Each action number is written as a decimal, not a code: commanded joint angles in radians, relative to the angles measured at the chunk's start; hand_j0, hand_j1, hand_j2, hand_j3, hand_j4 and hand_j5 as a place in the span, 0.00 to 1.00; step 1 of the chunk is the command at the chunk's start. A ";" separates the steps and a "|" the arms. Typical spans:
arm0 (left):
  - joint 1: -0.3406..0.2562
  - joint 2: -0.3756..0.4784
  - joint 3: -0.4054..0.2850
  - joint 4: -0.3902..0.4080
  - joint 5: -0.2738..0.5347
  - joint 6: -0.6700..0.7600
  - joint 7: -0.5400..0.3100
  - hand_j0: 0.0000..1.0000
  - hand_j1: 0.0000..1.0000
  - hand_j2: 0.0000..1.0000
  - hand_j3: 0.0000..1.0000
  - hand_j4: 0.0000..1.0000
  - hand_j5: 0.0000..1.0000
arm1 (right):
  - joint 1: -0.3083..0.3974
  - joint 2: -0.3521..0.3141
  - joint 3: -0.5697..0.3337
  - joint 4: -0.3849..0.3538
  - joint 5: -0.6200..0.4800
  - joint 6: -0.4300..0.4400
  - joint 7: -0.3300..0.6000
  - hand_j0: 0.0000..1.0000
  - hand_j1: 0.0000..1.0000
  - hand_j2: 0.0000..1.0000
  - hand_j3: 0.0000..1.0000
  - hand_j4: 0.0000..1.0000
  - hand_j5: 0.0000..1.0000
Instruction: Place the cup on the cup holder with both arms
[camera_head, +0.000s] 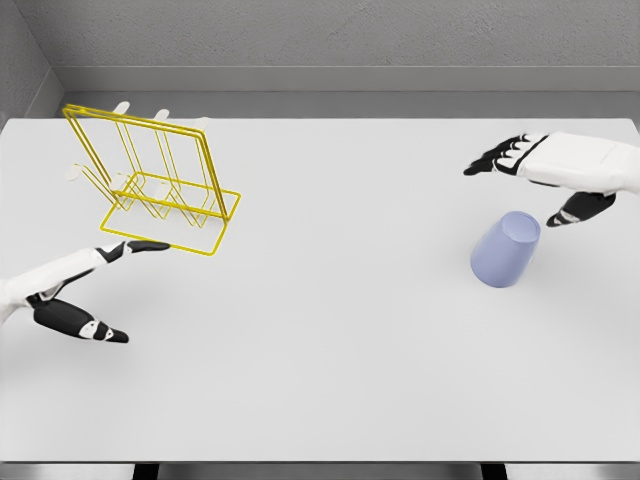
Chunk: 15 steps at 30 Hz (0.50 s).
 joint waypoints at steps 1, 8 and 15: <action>0.000 -0.005 0.000 -0.001 0.004 0.002 0.000 1.00 1.00 1.00 1.00 1.00 1.00 | 0.000 -0.006 0.002 0.005 -0.004 0.002 0.000 1.00 1.00 1.00 1.00 1.00 1.00; 0.000 -0.005 0.000 -0.004 0.004 0.002 0.000 1.00 1.00 1.00 1.00 1.00 1.00 | 0.049 -0.016 0.024 0.002 -0.004 -0.005 0.000 1.00 1.00 1.00 1.00 1.00 1.00; 0.000 -0.005 -0.001 -0.004 0.001 0.002 0.000 1.00 1.00 1.00 1.00 1.00 1.00 | 0.041 0.000 0.105 0.059 0.001 0.001 0.000 1.00 1.00 1.00 1.00 1.00 1.00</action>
